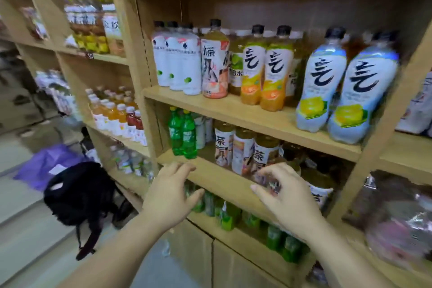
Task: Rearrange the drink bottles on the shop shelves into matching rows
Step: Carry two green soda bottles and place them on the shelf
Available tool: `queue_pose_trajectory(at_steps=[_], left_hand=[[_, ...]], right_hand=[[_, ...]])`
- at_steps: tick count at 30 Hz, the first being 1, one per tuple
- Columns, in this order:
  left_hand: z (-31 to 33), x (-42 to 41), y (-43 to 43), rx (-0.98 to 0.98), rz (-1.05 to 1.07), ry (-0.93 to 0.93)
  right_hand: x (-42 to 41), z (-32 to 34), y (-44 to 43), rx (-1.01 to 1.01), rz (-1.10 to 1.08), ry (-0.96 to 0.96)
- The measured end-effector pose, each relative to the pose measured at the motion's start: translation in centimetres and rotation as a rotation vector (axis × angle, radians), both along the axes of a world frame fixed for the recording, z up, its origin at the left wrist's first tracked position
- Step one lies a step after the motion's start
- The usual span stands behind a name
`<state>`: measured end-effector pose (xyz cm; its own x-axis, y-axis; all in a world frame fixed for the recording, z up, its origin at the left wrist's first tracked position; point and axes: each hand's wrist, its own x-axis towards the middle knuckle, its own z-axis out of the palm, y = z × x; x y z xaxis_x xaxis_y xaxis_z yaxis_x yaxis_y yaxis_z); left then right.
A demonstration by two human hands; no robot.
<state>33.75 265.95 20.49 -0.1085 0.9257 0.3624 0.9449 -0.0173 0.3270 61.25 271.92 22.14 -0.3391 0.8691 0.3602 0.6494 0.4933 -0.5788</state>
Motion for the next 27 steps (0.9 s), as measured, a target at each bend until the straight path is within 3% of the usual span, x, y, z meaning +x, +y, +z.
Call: queue_pose_trajectory(at_steps=[8, 24, 27], left_hand=[[-2.6, -10.7, 3.1, -0.144, -0.006, 0.024], [-6.0, -19.6, 20.2, -0.274, 0.061, -0.021], [-6.8, -20.6, 22.8, -0.266, 0.085, -0.068]], right_hand=[[-10.5, -4.2, 2.5, -0.234, -0.118, -0.043], [-22.4, -8.0, 19.6, -0.505, -0.091, -0.032], [-24.2, -8.2, 22.0, -0.581, -0.106, -0.106]])
